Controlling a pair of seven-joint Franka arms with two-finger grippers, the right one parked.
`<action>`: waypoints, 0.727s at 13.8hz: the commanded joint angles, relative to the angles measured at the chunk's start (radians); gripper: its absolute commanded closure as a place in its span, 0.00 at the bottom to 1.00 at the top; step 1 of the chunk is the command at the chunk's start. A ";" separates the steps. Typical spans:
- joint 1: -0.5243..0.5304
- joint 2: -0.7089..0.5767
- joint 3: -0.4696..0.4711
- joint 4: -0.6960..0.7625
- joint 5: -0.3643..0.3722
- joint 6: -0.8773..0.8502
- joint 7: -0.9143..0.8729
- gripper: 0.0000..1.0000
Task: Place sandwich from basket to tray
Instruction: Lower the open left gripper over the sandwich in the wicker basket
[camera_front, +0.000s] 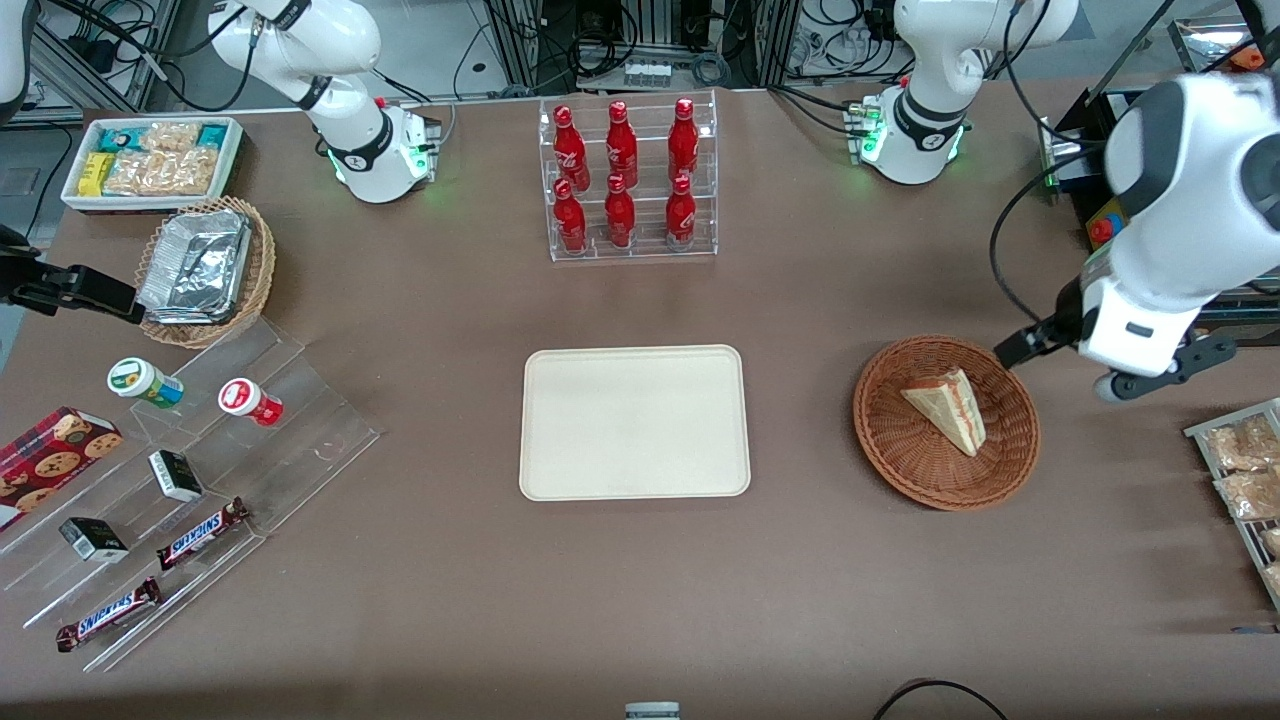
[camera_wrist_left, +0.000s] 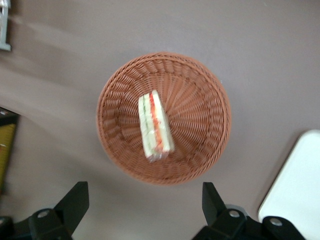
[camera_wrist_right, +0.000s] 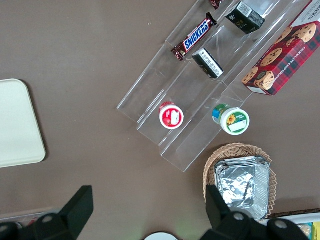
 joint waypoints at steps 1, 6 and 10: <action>-0.001 0.022 -0.005 -0.090 0.017 0.143 -0.158 0.00; -0.001 0.125 -0.007 -0.124 0.020 0.234 -0.284 0.00; -0.001 0.157 -0.007 -0.167 0.020 0.286 -0.287 0.00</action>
